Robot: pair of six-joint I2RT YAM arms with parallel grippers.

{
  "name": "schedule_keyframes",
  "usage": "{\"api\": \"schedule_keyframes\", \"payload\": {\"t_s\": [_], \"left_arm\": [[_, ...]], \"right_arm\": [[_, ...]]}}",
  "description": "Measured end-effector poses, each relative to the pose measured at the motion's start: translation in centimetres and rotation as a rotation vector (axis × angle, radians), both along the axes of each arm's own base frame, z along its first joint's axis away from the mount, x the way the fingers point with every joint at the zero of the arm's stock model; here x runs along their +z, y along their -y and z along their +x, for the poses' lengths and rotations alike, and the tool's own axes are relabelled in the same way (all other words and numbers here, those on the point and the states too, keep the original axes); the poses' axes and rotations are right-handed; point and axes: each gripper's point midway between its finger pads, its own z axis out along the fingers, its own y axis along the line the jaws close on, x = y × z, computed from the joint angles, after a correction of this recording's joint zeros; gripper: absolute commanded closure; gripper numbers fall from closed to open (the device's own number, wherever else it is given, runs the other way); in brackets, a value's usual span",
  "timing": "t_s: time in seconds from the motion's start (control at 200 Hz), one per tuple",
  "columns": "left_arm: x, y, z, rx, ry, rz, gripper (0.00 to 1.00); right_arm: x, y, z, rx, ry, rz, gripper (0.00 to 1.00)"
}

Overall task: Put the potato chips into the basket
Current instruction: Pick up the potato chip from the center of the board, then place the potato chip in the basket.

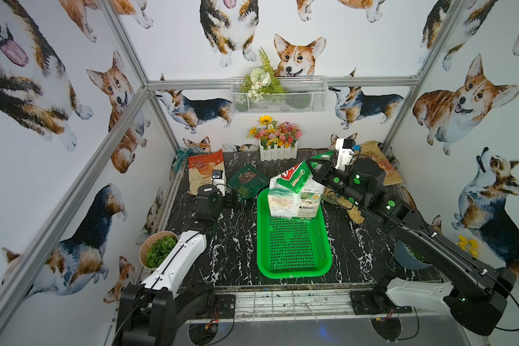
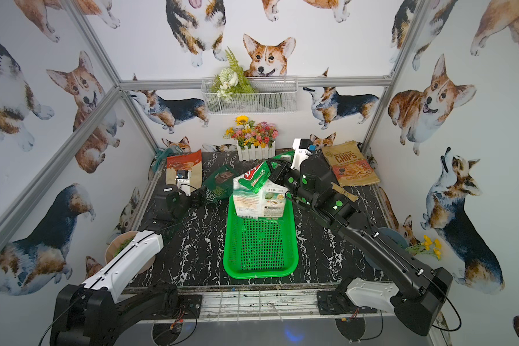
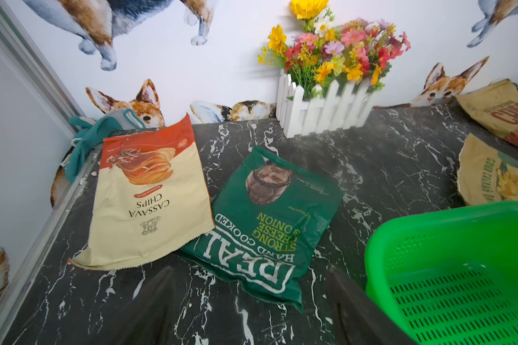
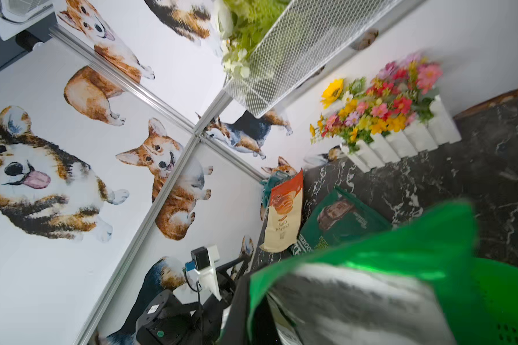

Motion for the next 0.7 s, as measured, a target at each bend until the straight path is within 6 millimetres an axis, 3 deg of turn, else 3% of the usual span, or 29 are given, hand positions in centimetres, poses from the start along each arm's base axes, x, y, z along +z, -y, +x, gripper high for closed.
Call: {"api": "schedule_keyframes", "payload": {"t_s": [0.23, 0.37, 0.701], "left_arm": [[0.1, -0.1, 0.0, 0.004, 0.008, 0.001, 0.17], [-0.1, 0.0, 0.2, 0.002, 0.002, 0.001, 0.17], [-0.1, -0.3, 0.2, 0.016, 0.005, 0.005, 0.16]], "right_arm": [[-3.4, 0.4, -1.2, -0.023, -0.109, 0.067, 1.0], [-5.7, 0.2, -1.0, -0.049, -0.179, 0.097, 1.0], [-7.1, -1.2, 0.7, -0.072, -0.218, 0.164, 1.0]]}}
